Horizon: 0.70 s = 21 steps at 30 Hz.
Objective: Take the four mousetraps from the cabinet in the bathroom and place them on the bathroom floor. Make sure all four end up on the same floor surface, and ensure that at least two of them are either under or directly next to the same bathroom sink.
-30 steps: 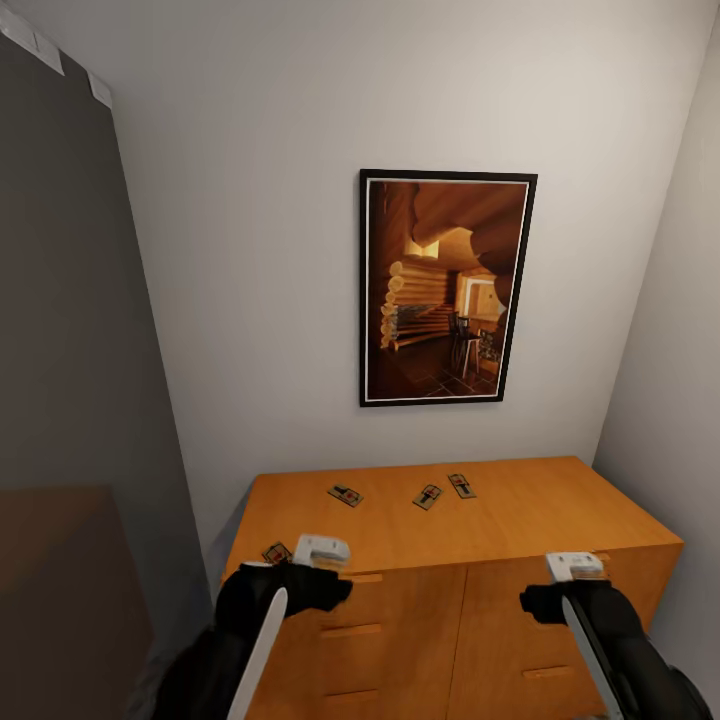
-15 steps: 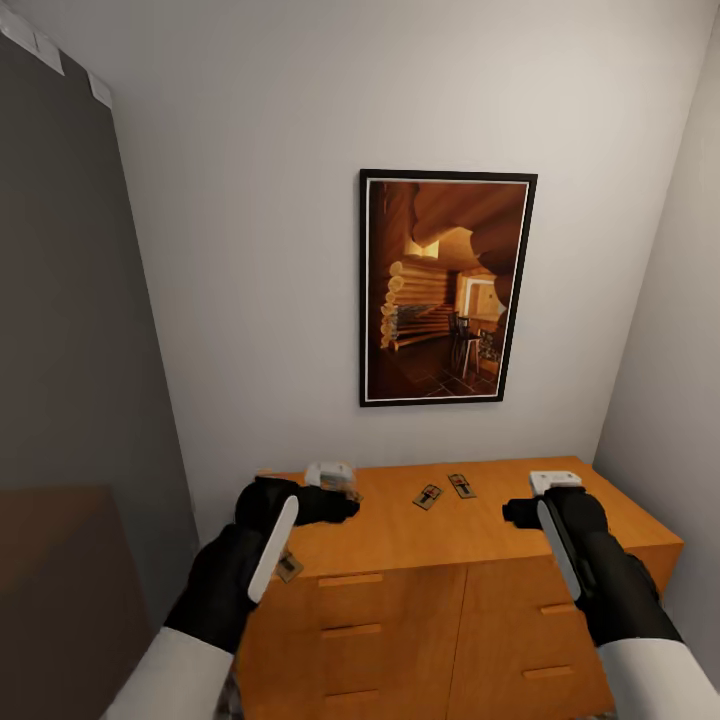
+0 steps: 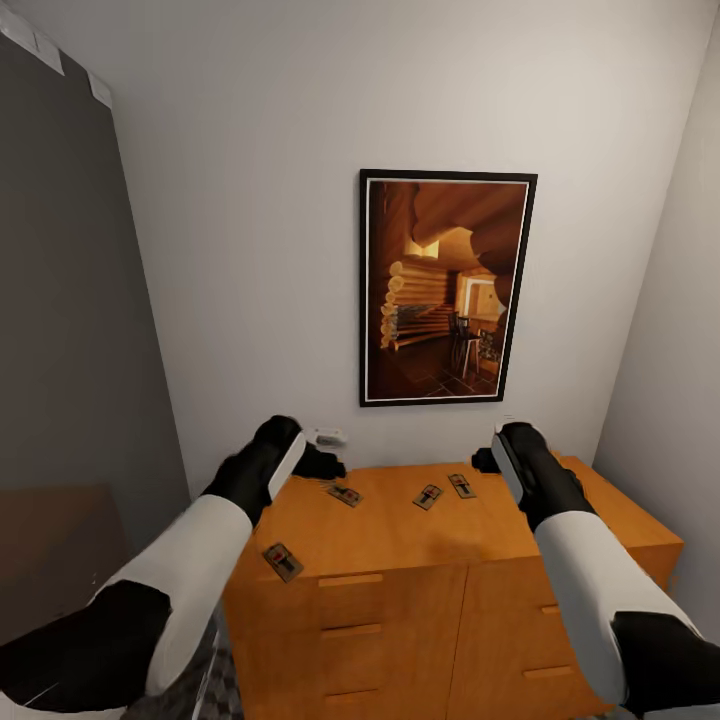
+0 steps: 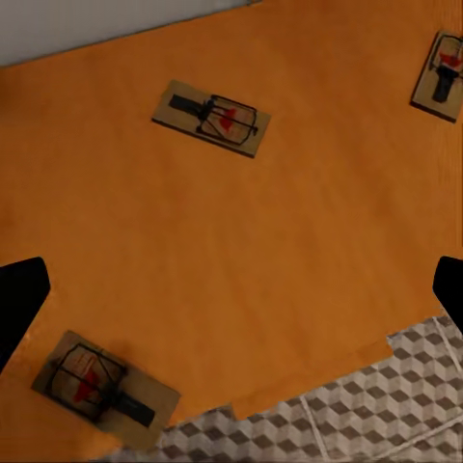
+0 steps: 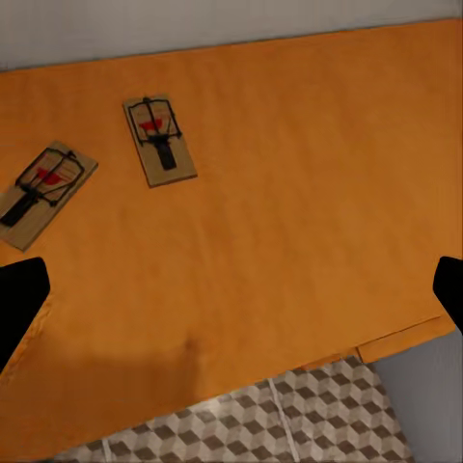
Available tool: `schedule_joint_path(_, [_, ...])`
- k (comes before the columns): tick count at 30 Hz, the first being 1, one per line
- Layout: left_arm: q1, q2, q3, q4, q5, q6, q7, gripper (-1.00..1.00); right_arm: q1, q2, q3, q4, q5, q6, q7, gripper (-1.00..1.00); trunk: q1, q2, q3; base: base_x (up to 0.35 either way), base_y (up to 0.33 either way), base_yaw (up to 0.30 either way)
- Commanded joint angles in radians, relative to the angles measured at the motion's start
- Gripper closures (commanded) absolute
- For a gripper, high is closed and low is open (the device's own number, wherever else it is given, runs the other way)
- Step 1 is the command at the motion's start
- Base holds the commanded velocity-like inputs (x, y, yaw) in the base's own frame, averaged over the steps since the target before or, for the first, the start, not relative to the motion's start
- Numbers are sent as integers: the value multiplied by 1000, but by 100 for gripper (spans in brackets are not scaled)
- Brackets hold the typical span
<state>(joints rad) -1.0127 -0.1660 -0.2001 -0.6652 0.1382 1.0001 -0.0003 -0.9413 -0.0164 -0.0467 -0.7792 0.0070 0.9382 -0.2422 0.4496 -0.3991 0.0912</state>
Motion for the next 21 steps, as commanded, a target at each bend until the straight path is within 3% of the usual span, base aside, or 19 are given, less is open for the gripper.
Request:
schedule_joint_path(1, [-22, 4, 0, 31, 5, -7, 1, -100, -22, 6, -1, 33, 1, -11, -4, -100, 0, -1, -1, 0, 0, 0])
schedule_joint_path(5, [-85, 26, 16, 135, 5, -41, 7, -100, -96, 32, 0, 163, 1, -67, -12, -100, 0, -1, -1, 0, 0, 0])
schedule_joint_path(11, [-120, 56, 35, 239, 3, -66, 18, -100, -149, 66, 0, 288, 4, -128, -20, -100, 0, -1, -1, 0, 0, 0])
schedule_joint_path(18, [-135, 108, 55, 298, 3, -135, 36, -100, -170, 87, 0, 344, 4, -156, -21, -100, 0, -1, -1, 0, 0, 0])
schedule_joint_path(21, [-137, 117, 63, 301, 3, -154, 38, -100, -172, 89, 0, 350, 3, -158, -18, -100, 0, -1, -1, 0, 0, 0])
